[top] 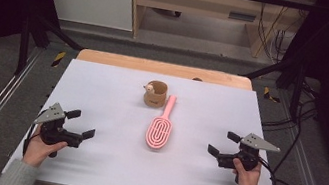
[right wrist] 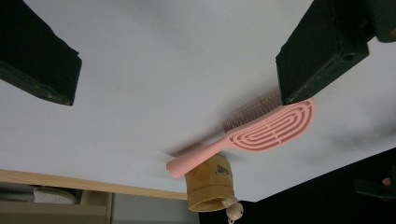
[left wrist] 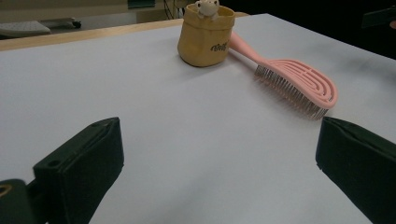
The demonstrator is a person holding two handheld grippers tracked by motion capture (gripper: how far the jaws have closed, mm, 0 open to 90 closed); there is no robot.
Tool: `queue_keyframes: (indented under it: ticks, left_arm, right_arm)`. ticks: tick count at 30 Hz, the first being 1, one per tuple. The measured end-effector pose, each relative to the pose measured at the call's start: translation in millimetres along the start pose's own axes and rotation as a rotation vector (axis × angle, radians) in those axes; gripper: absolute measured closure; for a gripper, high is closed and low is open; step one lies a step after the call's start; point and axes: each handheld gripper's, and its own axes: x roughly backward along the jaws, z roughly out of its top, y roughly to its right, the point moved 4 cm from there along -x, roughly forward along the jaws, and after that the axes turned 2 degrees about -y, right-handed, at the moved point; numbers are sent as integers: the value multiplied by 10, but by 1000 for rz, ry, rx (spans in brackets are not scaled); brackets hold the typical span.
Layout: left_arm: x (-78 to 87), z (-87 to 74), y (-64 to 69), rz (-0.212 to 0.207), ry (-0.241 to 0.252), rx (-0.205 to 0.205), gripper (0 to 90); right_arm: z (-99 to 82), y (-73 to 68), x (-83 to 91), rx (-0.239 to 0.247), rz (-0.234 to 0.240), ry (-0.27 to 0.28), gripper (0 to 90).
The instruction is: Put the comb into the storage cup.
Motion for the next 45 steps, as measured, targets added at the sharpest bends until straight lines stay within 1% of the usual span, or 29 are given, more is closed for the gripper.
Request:
queue_keyframes:
  ticks: [13, 20, 31, 45]
  left_arm:
    - [-19, 14, 5, 15, -14, 2, 7]
    - [-29, 55, 16, 24, -13, 6, 6]
    - [-68, 126, 55, 32, -32, -1, 6]
    - [-139, 214, 81, 39, -49, 1, 6]
  right_arm:
    - [-10, -6, -4, 9, 4, -14, 5]
    - [-6, -5, 1, 10, 7, -12, 5]
    - [-6, -4, 6, 11, 7, -15, 5]
    - [-7, -4, 1, 13, 6, -15, 5]
